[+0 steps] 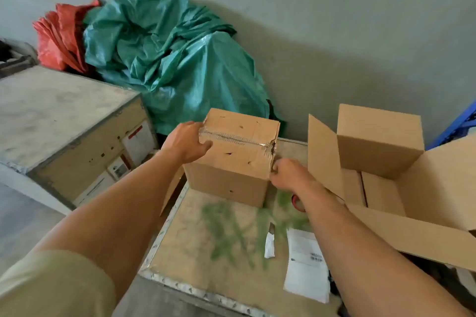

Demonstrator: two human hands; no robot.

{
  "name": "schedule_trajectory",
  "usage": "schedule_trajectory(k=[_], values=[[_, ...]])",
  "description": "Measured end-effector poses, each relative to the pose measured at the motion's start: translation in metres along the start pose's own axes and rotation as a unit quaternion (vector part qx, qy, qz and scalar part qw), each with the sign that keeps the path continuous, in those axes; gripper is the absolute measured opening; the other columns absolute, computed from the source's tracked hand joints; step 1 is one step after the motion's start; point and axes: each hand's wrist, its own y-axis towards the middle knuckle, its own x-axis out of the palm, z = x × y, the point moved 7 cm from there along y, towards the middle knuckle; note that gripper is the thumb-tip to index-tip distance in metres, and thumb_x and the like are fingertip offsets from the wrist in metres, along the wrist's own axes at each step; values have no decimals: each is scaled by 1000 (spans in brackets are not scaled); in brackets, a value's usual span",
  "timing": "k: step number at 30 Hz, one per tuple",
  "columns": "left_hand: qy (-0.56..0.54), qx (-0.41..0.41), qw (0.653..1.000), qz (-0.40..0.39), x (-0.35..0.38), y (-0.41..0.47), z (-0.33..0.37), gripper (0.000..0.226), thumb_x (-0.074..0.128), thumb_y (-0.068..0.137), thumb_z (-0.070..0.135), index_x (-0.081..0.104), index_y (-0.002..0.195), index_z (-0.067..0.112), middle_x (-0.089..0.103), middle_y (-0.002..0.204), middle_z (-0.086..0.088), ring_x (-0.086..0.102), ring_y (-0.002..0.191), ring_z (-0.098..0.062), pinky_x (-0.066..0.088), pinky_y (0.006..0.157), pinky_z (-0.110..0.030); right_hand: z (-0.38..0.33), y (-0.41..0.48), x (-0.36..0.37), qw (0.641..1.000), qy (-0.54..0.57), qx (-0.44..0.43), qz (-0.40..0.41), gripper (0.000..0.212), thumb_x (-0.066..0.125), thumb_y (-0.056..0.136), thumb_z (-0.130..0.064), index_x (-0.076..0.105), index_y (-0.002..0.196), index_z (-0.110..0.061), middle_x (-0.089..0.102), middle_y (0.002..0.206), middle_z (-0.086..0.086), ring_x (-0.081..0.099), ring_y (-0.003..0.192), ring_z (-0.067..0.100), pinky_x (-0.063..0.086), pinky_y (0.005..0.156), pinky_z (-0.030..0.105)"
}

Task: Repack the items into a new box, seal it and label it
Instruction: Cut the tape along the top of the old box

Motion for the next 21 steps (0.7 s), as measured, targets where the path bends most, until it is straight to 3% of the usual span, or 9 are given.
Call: schedule_trajectory(k=[3, 7, 11, 14, 16, 21], values=[[-14, -56, 998, -23, 18, 8, -31, 88, 70, 87, 57, 38, 154, 10, 42, 156, -13, 43, 141, -32, 39, 114, -47, 17, 0, 47, 999, -8, 28, -37, 19, 54, 94, -34, 60, 89, -16, 68, 98, 9, 65, 97, 33, 51, 76, 36], [-91, -153, 982, -68, 55, 10, -67, 121, 77, 74, 67, 15, 162, 13, 23, 166, -12, 28, 150, -32, 30, 120, -48, 39, -15, 109, 995, -10, 67, -66, 17, 53, 94, -29, 57, 98, -13, 65, 100, 9, 65, 97, 34, 45, 69, 34], [-184, -207, 957, -89, 82, 18, -76, 136, 84, 68, 64, 1, 163, 13, 25, 166, -12, 30, 149, -34, 35, 117, -48, 57, -27, 161, 992, -23, 98, -74, 11, 54, 93, -19, 57, 101, -12, 63, 113, 10, 64, 101, 31, 46, 71, 32], [-257, -231, 932, -111, 107, 16, -75, 139, 88, 68, 53, -6, 162, 13, 32, 162, -10, 38, 144, -34, 39, 112, -47, 66, -35, 192, 989, -26, 121, -83, 31, 55, 96, -19, 55, 126, -12, 59, 126, 8, 63, 113, 29, 52, 85, 35], [-302, -237, 917, -109, 119, 15, -74, 135, 88, 70, 52, -5, 162, 14, 36, 160, -7, 41, 141, -33, 40, 111, -46, 69, -37, 205, 987, -39, 136, -82, 45, 55, 100, -22, 44, 142, -13, 55, 134, 7, 60, 121, 27, 51, 92, 36], [-343, -241, 905, -66, 124, 4, -77, 111, 89, 70, 48, 27, 157, 20, 49, 147, -3, 49, 131, -28, 43, 105, -45, 70, -43, 217, 985, -72, 156, -34, 58, 52, 101, -10, 32, 155, -15, 53, 134, 7, 57, 120, 27, 55, 90, 40]])
